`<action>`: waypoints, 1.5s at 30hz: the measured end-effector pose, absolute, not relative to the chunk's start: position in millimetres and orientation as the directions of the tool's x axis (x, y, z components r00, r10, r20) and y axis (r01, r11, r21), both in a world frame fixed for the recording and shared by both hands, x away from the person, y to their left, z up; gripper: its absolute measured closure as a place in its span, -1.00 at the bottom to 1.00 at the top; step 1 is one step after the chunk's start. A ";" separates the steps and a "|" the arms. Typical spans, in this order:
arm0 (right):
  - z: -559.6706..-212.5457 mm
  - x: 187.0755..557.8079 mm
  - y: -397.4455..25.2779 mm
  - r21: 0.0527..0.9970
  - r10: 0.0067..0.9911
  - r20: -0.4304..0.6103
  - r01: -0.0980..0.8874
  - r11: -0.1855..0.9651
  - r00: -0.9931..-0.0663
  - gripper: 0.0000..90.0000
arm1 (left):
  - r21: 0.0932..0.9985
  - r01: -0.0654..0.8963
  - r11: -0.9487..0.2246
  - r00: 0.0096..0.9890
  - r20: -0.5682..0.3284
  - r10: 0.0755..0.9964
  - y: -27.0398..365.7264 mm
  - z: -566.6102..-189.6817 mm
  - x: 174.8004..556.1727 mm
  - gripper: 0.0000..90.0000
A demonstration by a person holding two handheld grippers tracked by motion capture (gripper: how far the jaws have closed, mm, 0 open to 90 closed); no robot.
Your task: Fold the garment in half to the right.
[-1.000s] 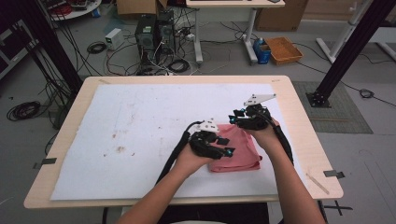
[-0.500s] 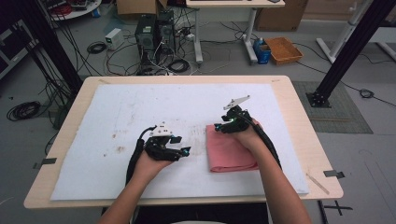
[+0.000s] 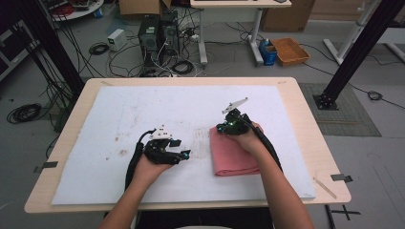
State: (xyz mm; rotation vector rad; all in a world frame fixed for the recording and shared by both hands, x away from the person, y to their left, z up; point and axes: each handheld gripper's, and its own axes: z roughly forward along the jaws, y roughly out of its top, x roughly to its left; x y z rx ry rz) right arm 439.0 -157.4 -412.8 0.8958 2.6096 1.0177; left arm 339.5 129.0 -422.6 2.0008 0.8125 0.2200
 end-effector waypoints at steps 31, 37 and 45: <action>-404.1 376.4 -265.3 0.759 0.747 -0.013 0.480 0.440 -0.665 0.31 | 0.821 0.460 -0.338 0.757 -0.165 0.632 127.3 -425.7 340.8 -0.12; -411.2 342.6 -275.6 0.749 0.724 0.000 0.480 0.457 -0.690 0.34 | 0.836 0.442 -0.325 0.754 -0.150 0.639 131.1 -423.0 339.6 -0.17; -418.2 329.4 -279.6 0.761 0.714 0.024 0.476 0.441 -0.700 0.37 | 0.840 0.437 -0.321 0.743 -0.136 0.655 135.9 -421.2 341.1 -0.19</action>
